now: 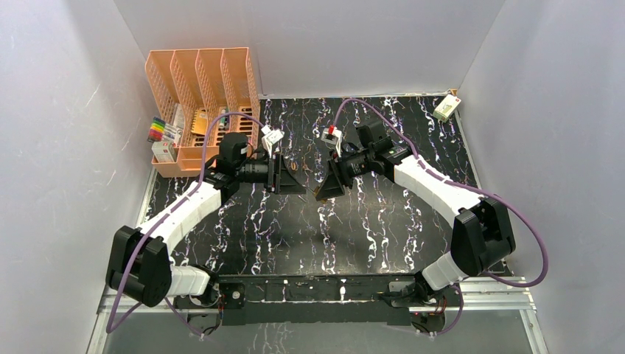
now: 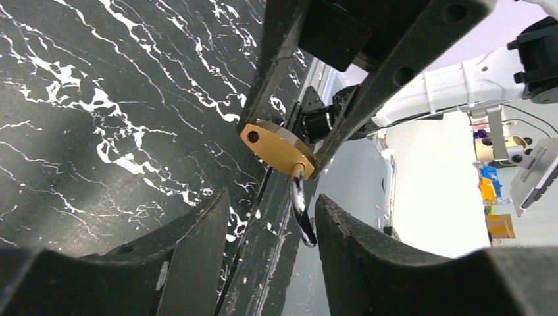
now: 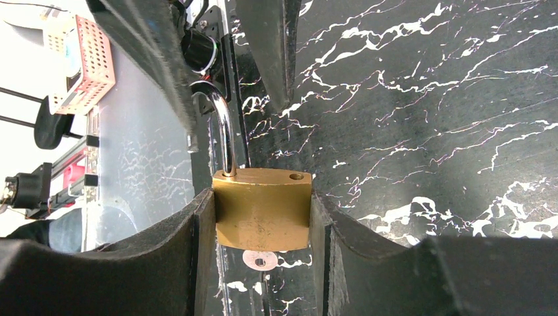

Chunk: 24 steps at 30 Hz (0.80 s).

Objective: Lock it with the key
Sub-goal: Pick up the lock from the center of the board.

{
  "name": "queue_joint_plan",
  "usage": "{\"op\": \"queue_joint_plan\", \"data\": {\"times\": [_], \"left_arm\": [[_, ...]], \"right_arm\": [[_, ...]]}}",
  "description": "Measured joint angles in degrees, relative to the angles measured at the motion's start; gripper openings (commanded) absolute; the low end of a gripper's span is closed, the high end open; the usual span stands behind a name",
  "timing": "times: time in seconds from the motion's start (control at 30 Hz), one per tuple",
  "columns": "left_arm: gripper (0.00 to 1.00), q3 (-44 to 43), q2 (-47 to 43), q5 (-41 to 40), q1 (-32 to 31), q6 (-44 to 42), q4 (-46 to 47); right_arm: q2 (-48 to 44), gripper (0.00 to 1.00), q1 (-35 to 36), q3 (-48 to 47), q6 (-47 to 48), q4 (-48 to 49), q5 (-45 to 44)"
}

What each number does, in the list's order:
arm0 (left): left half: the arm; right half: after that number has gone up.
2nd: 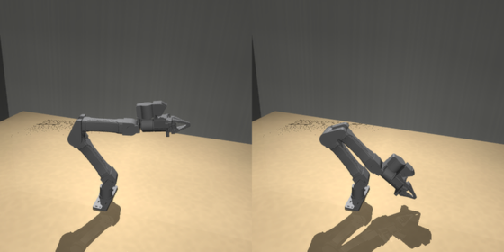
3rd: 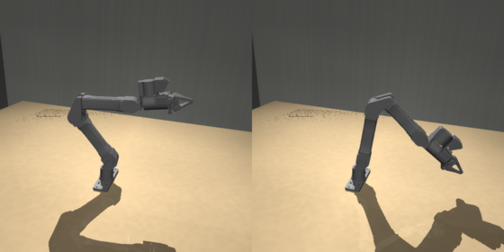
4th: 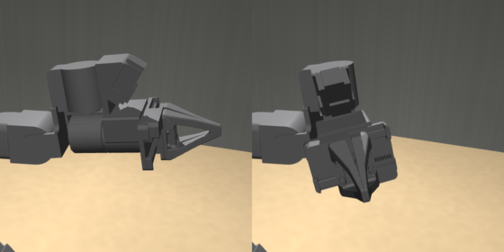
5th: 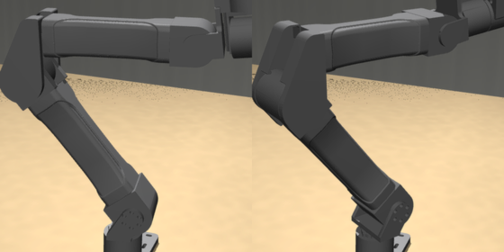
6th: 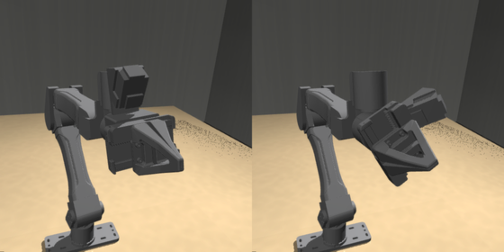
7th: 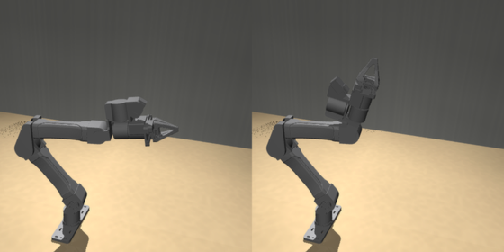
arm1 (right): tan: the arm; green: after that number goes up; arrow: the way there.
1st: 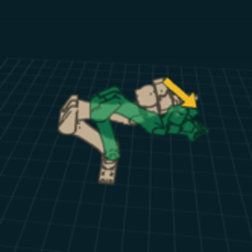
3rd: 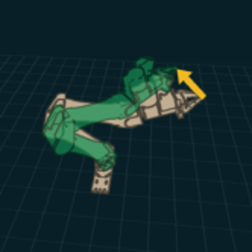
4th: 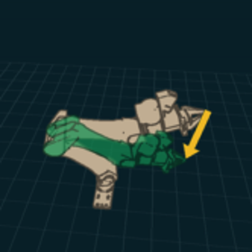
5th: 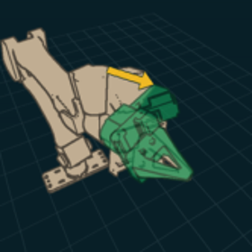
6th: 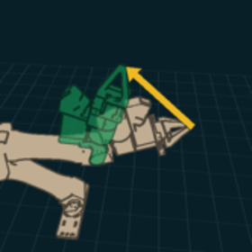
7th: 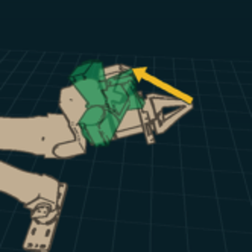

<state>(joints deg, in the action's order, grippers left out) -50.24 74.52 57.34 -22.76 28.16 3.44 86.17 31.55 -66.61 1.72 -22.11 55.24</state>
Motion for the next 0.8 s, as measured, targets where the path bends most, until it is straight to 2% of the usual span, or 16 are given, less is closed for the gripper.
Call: {"op": "queue_joint_plan", "data": {"times": [0.17, 0.7, 0.77, 0.8], "left_arm": [[0.34, 0.0, 0.85, -1.31, -0.15, 0.17, 0.17], [0.27, 0.76, 0.74, -0.26, -0.24, 1.09, 4.72], [0.16, 1.51, 0.59, 0.59, -0.24, 1.75, 6.29], [0.01, 1.92, 0.46, 1.01, -0.2, 2.05, 7.19]], "right_arm": [[-0.44, 0.22, 0.0, 0.0, 0.02, -0.02, -0.22], [-0.96, 0.22, -0.09, 0.0, 0.02, 0.02, 0.11], [-0.96, 0.22, -0.09, 0.0, 0.0, -0.04, 0.59], [-0.96, 0.23, -0.11, 0.0, -0.02, -0.13, 0.81]]}}
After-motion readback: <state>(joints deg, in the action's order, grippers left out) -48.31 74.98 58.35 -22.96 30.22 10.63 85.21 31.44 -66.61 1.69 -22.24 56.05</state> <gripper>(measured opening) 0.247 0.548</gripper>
